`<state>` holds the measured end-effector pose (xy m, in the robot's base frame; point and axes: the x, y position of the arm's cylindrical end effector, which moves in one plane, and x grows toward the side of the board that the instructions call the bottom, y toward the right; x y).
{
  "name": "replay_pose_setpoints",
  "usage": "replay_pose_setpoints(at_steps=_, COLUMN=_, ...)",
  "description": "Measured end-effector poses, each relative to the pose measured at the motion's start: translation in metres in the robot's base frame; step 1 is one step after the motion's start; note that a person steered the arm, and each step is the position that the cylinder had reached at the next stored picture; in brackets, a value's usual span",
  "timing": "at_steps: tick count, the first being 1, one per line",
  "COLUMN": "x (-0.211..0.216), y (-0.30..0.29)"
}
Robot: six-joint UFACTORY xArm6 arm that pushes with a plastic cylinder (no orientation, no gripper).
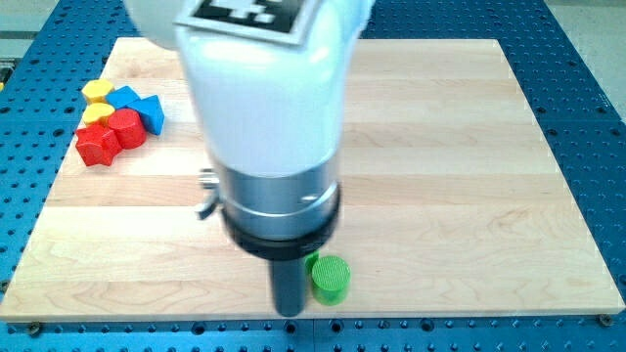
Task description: Drag the green into the top right side of the green star
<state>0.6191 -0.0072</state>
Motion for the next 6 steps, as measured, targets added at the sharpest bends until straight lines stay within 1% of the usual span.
replay_pose_setpoints(at_steps=1, x=-0.002, y=0.059)
replay_pose_setpoints(at_steps=2, x=0.000, y=0.083)
replay_pose_setpoints(at_steps=3, x=-0.036, y=0.101)
replay_pose_setpoints(at_steps=4, x=-0.027, y=0.123)
replay_pose_setpoints(at_steps=5, x=-0.070, y=0.165)
replay_pose_setpoints(at_steps=6, x=-0.066, y=0.121)
